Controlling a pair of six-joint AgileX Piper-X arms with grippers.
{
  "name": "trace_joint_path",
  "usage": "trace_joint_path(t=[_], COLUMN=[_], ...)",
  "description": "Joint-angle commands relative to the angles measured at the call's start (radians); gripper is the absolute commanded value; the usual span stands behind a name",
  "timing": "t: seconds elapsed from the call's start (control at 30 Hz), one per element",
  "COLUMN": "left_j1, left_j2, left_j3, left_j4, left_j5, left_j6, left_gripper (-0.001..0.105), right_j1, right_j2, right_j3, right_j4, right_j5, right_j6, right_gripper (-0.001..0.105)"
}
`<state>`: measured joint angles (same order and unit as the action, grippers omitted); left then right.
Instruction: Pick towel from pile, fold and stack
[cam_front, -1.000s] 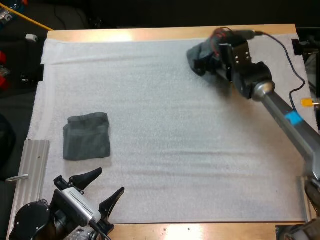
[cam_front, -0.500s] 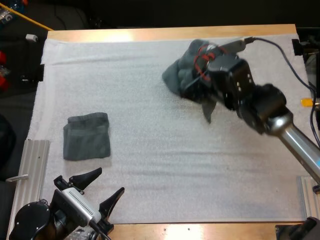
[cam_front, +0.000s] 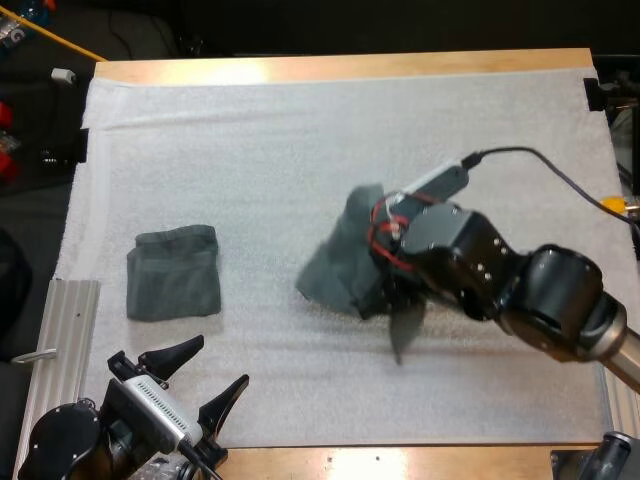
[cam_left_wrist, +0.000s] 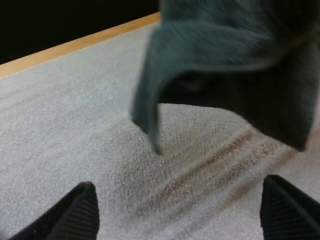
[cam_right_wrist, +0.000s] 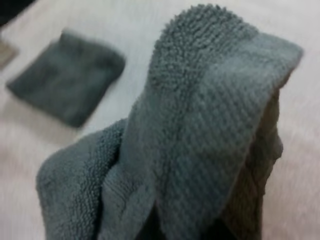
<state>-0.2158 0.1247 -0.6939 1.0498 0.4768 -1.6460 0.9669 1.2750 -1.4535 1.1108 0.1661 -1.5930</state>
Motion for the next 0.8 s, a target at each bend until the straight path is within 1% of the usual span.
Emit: trace_joint_path(t=[0.0, 0.07, 0.23, 0.4, 0.47, 0.63, 0.7, 0.73, 0.77], left_j1=[-0.006, -0.006, -0.006, -0.006, -0.006, -0.006, -0.006, -0.006, -0.006], left_j2=[0.001, 0.001, 0.001, 0.001, 0.001, 0.001, 0.001, 0.001, 0.001], left_j3=[-0.002, -0.002, -0.002, -0.002, -0.002, -0.002, -0.002, -0.002, -0.002], left_j4=[0.0, 0.0, 0.0, 0.0, 0.0, 0.0, 0.0, 0.0, 0.0], left_j5=[0.007, 0.007, 0.007, 0.007, 0.007, 0.007, 0.007, 0.007, 0.007], left_j6=[-0.012, -0.012, -0.014, -0.014, -0.016, -0.017, -0.017, -0.017, -0.017], left_gripper=[0.065, 0.065, 0.065, 0.065, 0.065, 0.065, 0.065, 0.065, 0.065], right_j1=[0.007, 0.018, 0.019, 0.014, 0.014, -0.01, -0.04, -0.063, -0.086], right_j2=[-0.008, -0.006, -0.006, 0.002, 0.02, 0.111, 0.147, 0.166, 0.181], right_j3=[-0.007, 0.001, 0.074, 0.194, 0.237, 0.263, 0.263, 0.263, 0.263], right_j4=[0.036, 0.091, 0.091, 0.001, -0.068, -0.149, -0.166, -0.173, -0.18], right_j5=[0.003, 0.002, -0.014, -0.014, -0.014, -0.012, -0.01, -0.01, -0.01], right_j6=[0.004, 0.004, -0.004, -0.011, -0.011, -0.011, -0.011, -0.006, -0.003], right_gripper=[0.0, 0.0, 0.0, 0.0, 0.0, 0.0, 0.003, 0.009, 0.018])
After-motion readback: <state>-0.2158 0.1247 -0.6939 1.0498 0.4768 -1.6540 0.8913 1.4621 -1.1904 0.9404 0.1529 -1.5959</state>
